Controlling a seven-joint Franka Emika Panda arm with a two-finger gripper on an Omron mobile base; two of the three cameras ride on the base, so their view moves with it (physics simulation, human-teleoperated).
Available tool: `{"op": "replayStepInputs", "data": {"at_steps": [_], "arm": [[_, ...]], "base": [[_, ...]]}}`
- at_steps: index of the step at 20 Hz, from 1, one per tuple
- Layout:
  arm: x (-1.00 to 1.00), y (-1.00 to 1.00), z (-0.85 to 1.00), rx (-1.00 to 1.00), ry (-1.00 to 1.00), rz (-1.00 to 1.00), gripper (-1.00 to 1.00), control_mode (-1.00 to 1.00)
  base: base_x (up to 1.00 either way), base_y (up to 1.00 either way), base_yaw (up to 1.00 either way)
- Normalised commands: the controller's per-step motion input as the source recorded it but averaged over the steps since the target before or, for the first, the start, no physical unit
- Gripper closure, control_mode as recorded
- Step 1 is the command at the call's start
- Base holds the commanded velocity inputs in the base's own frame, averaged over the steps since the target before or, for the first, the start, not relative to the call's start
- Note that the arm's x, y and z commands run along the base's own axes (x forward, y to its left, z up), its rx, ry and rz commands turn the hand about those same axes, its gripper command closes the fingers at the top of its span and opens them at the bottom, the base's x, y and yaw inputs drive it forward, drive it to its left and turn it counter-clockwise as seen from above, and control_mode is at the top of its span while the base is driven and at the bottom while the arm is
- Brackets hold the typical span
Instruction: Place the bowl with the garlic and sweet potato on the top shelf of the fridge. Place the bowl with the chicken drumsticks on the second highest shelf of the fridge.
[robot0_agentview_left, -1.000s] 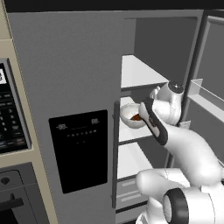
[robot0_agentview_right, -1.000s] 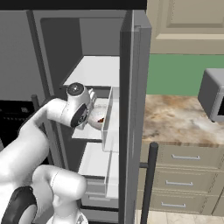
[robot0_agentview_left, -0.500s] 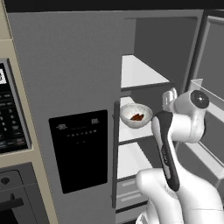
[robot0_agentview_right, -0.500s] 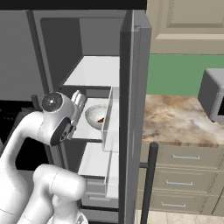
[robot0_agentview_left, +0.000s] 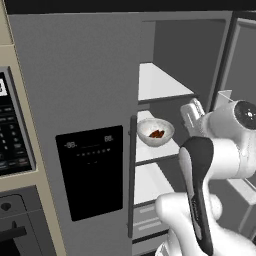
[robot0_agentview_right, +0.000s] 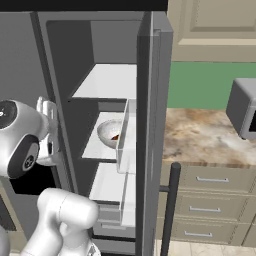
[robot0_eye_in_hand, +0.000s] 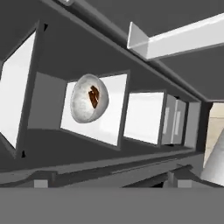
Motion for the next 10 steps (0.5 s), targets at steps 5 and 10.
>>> {"op": "replayStepInputs", "data": {"at_steps": [5, 10], "arm": [[-0.60, 0.36, 0.17, -0.21, 0.08, 0.77, -1.00, -1.00], [0.00, 0.00, 0.00, -0.01, 0.04, 0.24, -1.00, -1.00]], "base": [[0.00, 0.00, 0.00], [0.00, 0.00, 0.00]]}}
